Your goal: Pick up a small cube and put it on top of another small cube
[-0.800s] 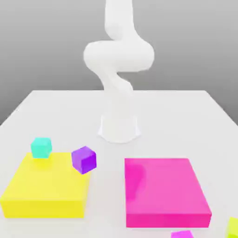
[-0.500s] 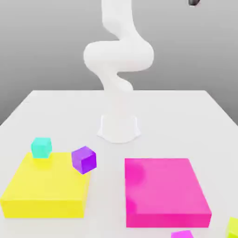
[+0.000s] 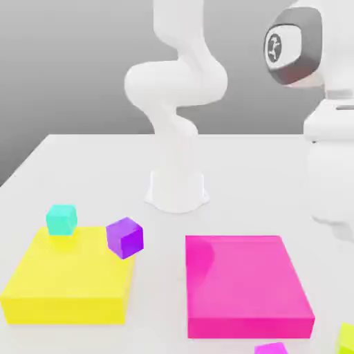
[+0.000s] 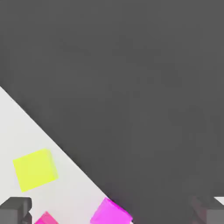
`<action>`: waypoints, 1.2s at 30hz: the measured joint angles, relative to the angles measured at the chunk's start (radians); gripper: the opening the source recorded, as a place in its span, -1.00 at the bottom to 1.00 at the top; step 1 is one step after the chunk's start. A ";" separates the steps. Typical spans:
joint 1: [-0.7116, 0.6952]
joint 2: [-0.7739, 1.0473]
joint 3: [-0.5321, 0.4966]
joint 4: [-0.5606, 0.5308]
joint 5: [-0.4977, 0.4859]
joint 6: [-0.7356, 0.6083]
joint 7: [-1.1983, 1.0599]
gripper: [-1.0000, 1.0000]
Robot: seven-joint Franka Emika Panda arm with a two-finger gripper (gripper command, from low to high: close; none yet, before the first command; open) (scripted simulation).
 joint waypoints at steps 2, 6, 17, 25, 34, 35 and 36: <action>0.015 0.073 0.012 0.011 -0.018 0.015 -0.025 0.00; 0.051 0.221 0.034 0.034 -0.060 0.044 -0.069 0.00; 0.093 0.429 0.012 0.076 -0.112 0.161 -0.070 -1.00; 0.035 0.236 -0.009 0.000 -0.083 0.048 -0.088 -1.00; -0.161 -0.063 -0.226 -0.221 -0.120 -0.014 -0.050 -1.00; -0.215 -0.100 -0.252 -0.249 -0.129 -0.022 -0.042 -1.00; -0.264 -0.146 -0.277 -0.283 -0.142 -0.032 -0.033 -1.00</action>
